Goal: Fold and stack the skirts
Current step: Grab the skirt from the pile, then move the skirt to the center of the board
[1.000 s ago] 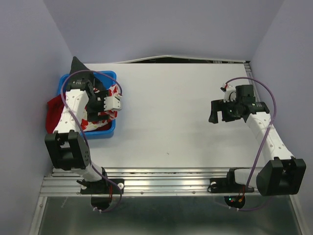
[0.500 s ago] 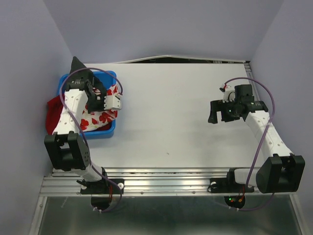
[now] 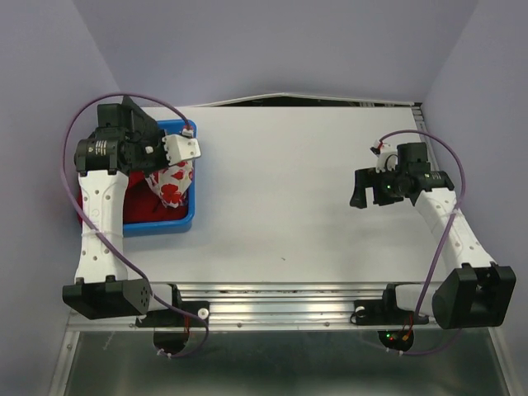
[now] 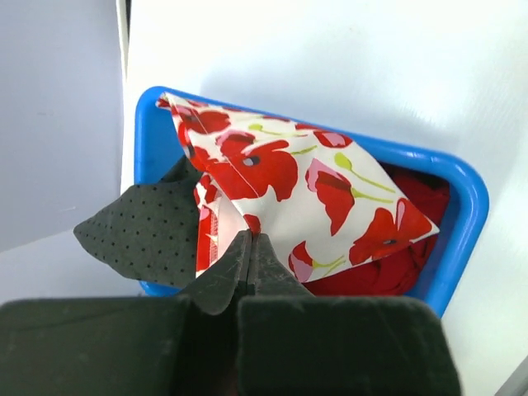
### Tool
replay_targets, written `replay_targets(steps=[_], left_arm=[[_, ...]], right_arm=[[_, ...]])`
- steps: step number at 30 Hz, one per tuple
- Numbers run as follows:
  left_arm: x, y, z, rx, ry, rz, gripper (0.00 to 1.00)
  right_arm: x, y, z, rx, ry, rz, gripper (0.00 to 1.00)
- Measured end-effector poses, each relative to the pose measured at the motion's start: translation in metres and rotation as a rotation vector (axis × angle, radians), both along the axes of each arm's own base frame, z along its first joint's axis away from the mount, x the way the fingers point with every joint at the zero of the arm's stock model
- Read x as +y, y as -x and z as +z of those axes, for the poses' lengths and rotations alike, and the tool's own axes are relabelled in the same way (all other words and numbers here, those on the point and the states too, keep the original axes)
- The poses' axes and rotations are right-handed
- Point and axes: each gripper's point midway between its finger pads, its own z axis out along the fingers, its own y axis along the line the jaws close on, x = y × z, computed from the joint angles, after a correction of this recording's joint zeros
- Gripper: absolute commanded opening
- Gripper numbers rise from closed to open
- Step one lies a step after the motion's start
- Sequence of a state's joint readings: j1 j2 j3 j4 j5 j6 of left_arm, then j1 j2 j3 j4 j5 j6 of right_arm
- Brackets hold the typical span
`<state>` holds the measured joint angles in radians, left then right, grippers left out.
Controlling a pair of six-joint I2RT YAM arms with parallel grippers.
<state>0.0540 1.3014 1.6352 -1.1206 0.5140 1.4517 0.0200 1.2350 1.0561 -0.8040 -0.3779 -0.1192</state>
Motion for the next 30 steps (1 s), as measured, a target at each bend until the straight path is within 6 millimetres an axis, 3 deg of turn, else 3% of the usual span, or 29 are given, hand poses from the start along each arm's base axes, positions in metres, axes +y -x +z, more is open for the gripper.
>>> replay_targets(steps=[3, 9, 14, 15, 16, 17, 19, 21, 24, 25, 26, 28, 29, 30], left_arm=[[-0.009, -0.010, 0.013, -0.006, 0.092, 0.041, 0.00], [-0.054, -0.043, 0.078, -0.118, 0.366, 0.115, 0.00], [-0.126, -0.054, 0.143, -0.204, 0.579, 0.035, 0.00], [-0.134, -0.054, 0.147, -0.201, 0.594, 0.025, 0.00], [-0.162, -0.054, 0.163, -0.211, 0.635, -0.033, 0.00], [-0.172, -0.054, 0.169, -0.212, 0.654, -0.052, 0.00], [-0.215, -0.050, 0.181, -0.206, 0.700, -0.137, 0.00], [-0.243, -0.044, 0.176, -0.180, 0.707, -0.184, 0.00], [-0.293, -0.030, 0.143, -0.092, 0.681, -0.252, 0.01], [-0.305, -0.026, 0.130, -0.063, 0.669, -0.265, 0.15], [-0.320, -0.021, 0.107, -0.014, 0.645, -0.271, 0.36], [-0.342, -0.017, 0.068, 0.062, 0.604, -0.269, 0.58], [-0.353, -0.016, 0.044, 0.105, 0.580, -0.259, 0.75], [-0.364, -0.014, 0.020, 0.151, 0.558, -0.246, 0.98]], right_arm=[[0.000, 0.000, 0.003, -0.011, 0.000, -0.001, 1.00], [0.000, 0.001, 0.004, -0.011, -0.007, -0.009, 1.00], [0.001, -0.004, 0.013, -0.024, -0.016, -0.024, 1.00], [0.000, -0.006, 0.016, -0.031, -0.019, -0.028, 1.00], [-0.002, -0.012, 0.024, -0.046, -0.023, -0.042, 1.00], [-0.004, -0.015, 0.028, -0.056, -0.026, -0.053, 1.00], [-0.016, -0.027, 0.039, -0.073, -0.046, -0.101, 1.00], [-0.030, -0.036, 0.048, -0.086, -0.073, -0.156, 1.00], [-0.056, -0.049, 0.058, -0.095, -0.119, -0.237, 1.00], [-0.066, -0.053, 0.057, -0.092, -0.128, -0.265, 1.00], [-0.073, -0.055, 0.055, -0.083, -0.138, -0.286, 1.00], [-0.078, -0.054, 0.049, -0.057, -0.149, -0.298, 1.00], [-0.078, -0.053, 0.046, -0.045, -0.153, -0.298, 1.00], [-0.078, -0.052, 0.043, -0.029, -0.153, -0.290, 1.00]])
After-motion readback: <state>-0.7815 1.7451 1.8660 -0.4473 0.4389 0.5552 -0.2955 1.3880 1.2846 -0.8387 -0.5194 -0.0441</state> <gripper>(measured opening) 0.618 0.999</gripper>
